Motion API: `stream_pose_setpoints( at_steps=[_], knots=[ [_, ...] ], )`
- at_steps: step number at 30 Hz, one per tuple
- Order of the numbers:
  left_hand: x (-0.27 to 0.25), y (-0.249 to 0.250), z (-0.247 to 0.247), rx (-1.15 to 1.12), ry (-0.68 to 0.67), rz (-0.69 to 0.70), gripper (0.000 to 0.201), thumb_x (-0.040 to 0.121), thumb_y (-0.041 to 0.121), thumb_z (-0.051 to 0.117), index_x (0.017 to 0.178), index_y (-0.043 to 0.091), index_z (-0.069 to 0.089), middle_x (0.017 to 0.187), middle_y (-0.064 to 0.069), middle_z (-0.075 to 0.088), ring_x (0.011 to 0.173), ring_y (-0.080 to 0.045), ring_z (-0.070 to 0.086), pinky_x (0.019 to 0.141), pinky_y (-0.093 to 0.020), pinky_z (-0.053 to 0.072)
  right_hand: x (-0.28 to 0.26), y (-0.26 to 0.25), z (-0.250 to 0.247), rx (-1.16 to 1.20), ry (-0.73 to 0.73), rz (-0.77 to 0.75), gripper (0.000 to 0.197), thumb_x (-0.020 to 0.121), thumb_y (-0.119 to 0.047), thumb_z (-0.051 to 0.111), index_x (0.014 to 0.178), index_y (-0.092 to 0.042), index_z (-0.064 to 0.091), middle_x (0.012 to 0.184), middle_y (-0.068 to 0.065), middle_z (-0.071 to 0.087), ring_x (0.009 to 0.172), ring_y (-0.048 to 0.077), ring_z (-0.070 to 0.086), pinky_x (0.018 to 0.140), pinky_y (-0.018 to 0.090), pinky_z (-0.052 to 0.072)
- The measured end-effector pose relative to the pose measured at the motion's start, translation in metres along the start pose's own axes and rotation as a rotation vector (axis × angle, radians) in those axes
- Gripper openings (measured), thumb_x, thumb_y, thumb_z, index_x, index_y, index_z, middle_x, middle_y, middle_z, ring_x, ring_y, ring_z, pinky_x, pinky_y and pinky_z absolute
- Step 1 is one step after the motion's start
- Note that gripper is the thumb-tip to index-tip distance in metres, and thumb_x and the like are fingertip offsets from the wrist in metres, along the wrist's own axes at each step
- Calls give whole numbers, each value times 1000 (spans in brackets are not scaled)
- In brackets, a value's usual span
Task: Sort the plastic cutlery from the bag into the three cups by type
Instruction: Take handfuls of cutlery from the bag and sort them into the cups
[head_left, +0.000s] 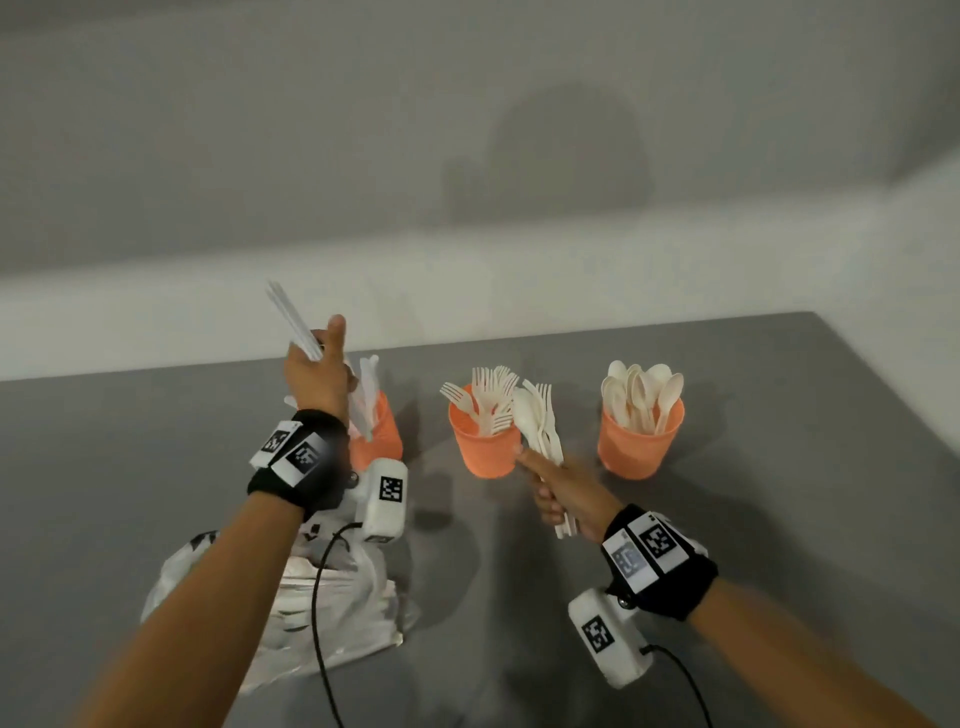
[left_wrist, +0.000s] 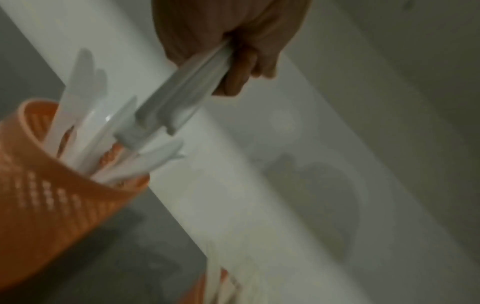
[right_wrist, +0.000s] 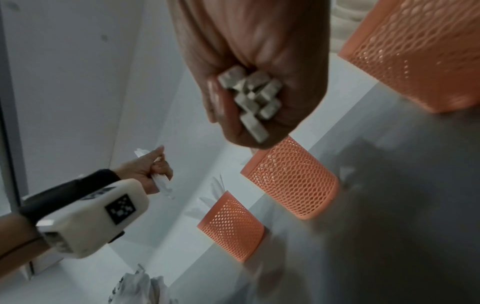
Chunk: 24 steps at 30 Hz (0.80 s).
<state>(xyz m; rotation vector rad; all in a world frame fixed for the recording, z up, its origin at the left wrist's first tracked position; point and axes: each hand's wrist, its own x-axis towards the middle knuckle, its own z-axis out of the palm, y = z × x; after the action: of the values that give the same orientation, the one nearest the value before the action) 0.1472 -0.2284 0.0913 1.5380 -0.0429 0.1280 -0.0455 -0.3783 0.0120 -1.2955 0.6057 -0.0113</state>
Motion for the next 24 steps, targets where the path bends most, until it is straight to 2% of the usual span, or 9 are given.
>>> stream_pose_setpoints(
  at_steps=[4,8,11,14,16,18,20,22,24],
  knots=[
    [31,-8,-8,30,124,72,45,90,46,52,59,17,39,52,-2,38,37,-6,40,44,-20,39,6,-5,7,40,-76,2,26,92,-40,51,86,-15,56,45,-6,31,32,4,26,34,14,24],
    [44,-44,-11,186,81,27,49,89,49,52,61,9,47,53,-4,49,46,-11,50,51,-19,44,9,-7,14,41,-82,-9,26,94,-38,48,85,-14,55,42,-7,34,31,3,27,33,14,24],
    [43,-70,-11,262,-10,42,35,89,37,57,79,3,54,61,-7,56,44,0,53,49,-8,42,9,-7,16,11,-59,-17,27,94,-38,47,83,-14,54,41,-9,34,31,3,27,33,14,25],
    [35,-75,-7,279,-14,52,23,88,23,61,102,8,49,85,-6,58,70,-13,57,61,-14,41,10,-5,17,-49,-33,-22,30,93,-39,48,80,-12,49,40,-9,35,31,3,27,33,14,26],
    [33,-72,-3,362,-5,125,25,89,16,57,111,5,51,93,-5,53,82,-17,52,70,-17,39,10,-4,19,-63,-27,-20,30,93,-39,48,83,-11,47,40,-9,35,31,3,28,33,15,27],
    [36,-69,-1,430,-18,165,21,90,12,53,110,5,54,92,-8,55,87,-23,54,77,-24,41,9,-3,20,-56,-32,-22,29,93,-39,48,84,-11,47,41,-9,35,31,3,28,34,15,28],
    [36,-67,0,494,-26,227,20,88,13,54,107,5,57,102,-14,58,98,-28,55,84,-29,41,7,-4,20,-41,-46,-26,29,94,-39,48,86,-11,48,42,-8,35,32,4,30,35,15,30],
    [30,-59,4,563,0,386,22,88,17,57,106,6,60,111,-16,56,105,-28,52,90,-29,38,6,-4,20,-26,-70,-37,29,94,-40,47,82,-13,50,43,-6,34,33,6,35,37,18,35],
    [14,-39,13,496,24,494,18,90,19,54,101,6,63,106,-12,58,100,-23,51,87,-24,37,4,-5,18,-17,-100,-47,28,94,-40,45,81,-16,52,42,-6,33,35,8,40,40,21,41]
  ],
)
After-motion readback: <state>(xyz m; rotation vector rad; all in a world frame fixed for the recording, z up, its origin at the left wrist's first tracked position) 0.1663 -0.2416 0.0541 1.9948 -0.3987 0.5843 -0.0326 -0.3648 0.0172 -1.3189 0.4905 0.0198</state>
